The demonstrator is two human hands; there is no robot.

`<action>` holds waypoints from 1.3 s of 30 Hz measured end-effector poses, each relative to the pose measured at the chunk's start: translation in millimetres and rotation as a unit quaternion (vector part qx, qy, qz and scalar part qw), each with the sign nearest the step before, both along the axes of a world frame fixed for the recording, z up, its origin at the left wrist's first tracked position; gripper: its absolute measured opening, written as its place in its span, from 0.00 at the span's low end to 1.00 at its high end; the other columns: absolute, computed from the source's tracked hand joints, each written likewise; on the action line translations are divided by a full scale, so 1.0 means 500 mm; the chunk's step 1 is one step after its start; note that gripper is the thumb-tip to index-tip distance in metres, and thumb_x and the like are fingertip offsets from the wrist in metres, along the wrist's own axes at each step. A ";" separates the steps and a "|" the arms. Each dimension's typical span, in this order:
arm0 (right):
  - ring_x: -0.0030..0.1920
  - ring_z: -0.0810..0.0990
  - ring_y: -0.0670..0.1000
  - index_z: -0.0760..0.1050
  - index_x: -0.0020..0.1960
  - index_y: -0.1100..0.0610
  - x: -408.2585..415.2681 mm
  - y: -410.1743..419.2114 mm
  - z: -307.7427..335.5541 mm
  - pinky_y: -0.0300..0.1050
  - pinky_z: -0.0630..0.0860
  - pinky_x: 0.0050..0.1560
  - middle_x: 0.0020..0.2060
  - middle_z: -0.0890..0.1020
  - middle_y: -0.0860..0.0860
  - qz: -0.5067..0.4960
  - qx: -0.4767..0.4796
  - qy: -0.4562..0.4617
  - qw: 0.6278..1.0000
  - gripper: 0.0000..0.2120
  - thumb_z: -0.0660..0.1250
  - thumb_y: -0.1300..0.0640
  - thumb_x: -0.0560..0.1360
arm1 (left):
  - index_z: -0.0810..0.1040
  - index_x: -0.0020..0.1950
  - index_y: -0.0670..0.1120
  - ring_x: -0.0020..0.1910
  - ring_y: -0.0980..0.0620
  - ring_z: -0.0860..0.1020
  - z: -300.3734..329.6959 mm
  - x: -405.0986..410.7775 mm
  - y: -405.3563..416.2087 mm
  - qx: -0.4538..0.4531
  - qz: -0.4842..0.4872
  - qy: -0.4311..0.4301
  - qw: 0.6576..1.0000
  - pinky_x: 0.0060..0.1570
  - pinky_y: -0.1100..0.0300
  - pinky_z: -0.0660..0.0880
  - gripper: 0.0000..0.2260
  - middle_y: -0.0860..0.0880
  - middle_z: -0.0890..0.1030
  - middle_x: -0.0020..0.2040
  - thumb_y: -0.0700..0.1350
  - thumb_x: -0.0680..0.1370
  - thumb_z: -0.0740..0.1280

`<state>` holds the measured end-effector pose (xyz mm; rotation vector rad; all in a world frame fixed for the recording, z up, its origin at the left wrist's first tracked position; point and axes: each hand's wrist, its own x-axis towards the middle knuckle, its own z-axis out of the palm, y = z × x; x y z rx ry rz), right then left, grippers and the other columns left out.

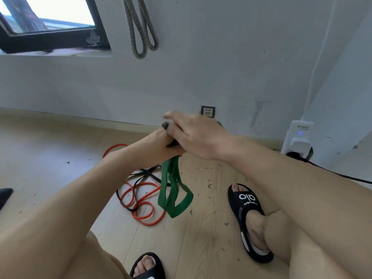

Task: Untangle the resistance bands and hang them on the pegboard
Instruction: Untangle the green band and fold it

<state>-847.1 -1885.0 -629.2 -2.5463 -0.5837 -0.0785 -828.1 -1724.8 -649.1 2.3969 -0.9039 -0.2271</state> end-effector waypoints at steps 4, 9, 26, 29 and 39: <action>0.49 0.82 0.54 0.72 0.65 0.52 0.015 -0.007 -0.026 0.56 0.79 0.53 0.49 0.83 0.53 -0.010 -0.010 0.039 0.999 0.26 0.48 0.35 0.84 | 0.75 0.44 0.52 0.37 0.62 0.76 0.002 -0.002 0.017 0.004 0.021 0.035 0.999 0.40 0.70 0.72 0.06 0.53 0.78 0.41 0.46 0.81 0.66; 0.35 0.82 0.46 0.76 0.58 0.52 0.026 -0.001 -0.008 0.51 0.80 0.42 0.35 0.83 0.48 -0.038 0.058 -0.030 0.997 0.23 0.55 0.35 0.82 | 0.73 0.47 0.50 0.32 0.60 0.73 0.006 -0.001 0.017 -0.041 0.026 0.028 0.998 0.35 0.66 0.70 0.08 0.54 0.75 0.36 0.50 0.79 0.71; 0.28 0.70 0.47 0.73 0.37 0.56 0.029 -0.028 0.018 0.42 0.65 0.32 0.27 0.74 0.48 -0.065 0.096 -0.090 0.989 0.23 0.61 0.41 0.83 | 0.74 0.56 0.49 0.40 0.49 0.81 -0.021 0.013 0.049 -0.020 0.032 -0.007 0.999 0.42 0.49 0.79 0.19 0.48 0.81 0.43 0.61 0.74 0.67; 0.29 0.71 0.47 0.71 0.36 0.51 0.027 -0.026 0.016 0.43 0.67 0.34 0.28 0.74 0.47 -0.055 0.096 -0.084 0.990 0.21 0.61 0.40 0.82 | 0.73 0.52 0.52 0.36 0.51 0.77 -0.022 0.019 0.052 0.010 0.035 -0.042 0.998 0.38 0.55 0.73 0.11 0.52 0.77 0.40 0.57 0.78 0.68; 0.30 0.70 0.48 0.71 0.35 0.55 0.028 -0.009 0.015 0.49 0.69 0.35 0.27 0.72 0.47 -0.059 0.122 -0.091 0.987 0.22 0.61 0.42 0.82 | 0.75 0.52 0.55 0.40 0.45 0.80 -0.031 0.020 0.069 -0.050 0.043 0.049 0.997 0.43 0.46 0.79 0.06 0.46 0.81 0.43 0.51 0.79 0.71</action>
